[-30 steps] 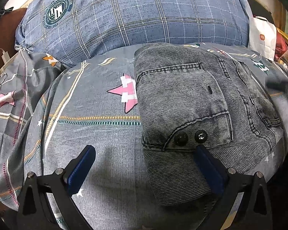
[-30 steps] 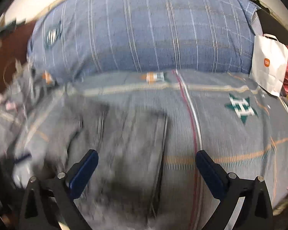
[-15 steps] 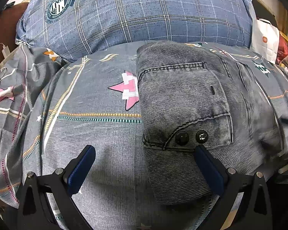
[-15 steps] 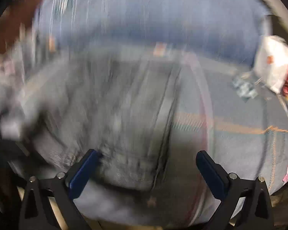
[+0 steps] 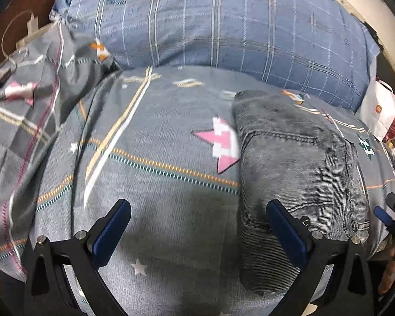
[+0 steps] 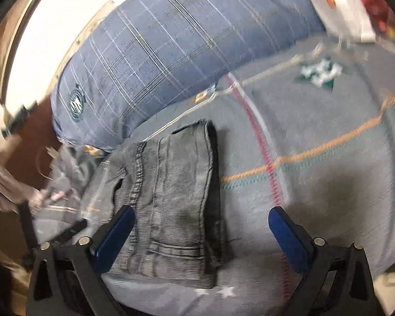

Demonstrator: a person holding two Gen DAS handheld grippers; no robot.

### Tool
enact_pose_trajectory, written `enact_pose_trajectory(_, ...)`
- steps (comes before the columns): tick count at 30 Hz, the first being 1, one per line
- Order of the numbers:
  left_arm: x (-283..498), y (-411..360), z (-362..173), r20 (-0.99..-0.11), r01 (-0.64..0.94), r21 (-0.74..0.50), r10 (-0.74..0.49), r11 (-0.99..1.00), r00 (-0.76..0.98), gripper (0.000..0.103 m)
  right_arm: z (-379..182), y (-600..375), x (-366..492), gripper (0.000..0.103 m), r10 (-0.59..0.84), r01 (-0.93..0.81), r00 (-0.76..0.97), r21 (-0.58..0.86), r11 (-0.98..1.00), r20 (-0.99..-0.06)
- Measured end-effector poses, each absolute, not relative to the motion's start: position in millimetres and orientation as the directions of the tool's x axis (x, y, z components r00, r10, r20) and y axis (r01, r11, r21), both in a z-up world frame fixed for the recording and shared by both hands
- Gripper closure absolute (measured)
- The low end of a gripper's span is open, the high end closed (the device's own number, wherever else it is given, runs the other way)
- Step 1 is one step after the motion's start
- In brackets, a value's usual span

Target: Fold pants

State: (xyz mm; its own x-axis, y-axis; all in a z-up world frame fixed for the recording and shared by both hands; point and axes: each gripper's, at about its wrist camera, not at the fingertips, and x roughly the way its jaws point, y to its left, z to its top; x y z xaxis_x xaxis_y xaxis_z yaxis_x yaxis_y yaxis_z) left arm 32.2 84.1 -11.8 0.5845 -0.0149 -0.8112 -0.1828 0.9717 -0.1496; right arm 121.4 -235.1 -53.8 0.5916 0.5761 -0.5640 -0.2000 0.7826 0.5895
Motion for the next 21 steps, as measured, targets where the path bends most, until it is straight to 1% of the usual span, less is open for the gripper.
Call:
enact_pose_trajectory(2, 32.8, 83.8, -15.1, -0.818, -0.193, -0.159, -0.020, 0.968, 0.575, 0.000, -58.9, -235.6, 132.9, 0.000, 0.589, -0.203, 0.590, 0.604, 0.771, -0.553)
enact_pose_trajectory(5, 32.9, 72.9, -16.9, -0.821, -0.186, -0.088, 0.034, 0.979, 0.570, 0.000, -61.0, -232.8, 141.2, 0.000, 0.598, -0.204, 0.587, 0.616, 0.761, -0.546)
enact_pose_trajectory(9, 30.5, 65.3, -15.0, -0.814, -0.171, -0.043, 0.065, 0.984, 0.578, 0.000, -64.0, -227.7, 146.9, 0.000, 0.586, -0.214, 0.589, 0.592, 0.777, -0.557)
enact_pose_trajectory(21, 24.2, 66.8, -19.3, -0.823, -0.165, -0.031, 0.068, 0.986, 0.564, 0.000, -71.3, -210.9, 148.8, 0.000, 0.573, -0.233, 0.573, 0.554, 0.800, -0.587)
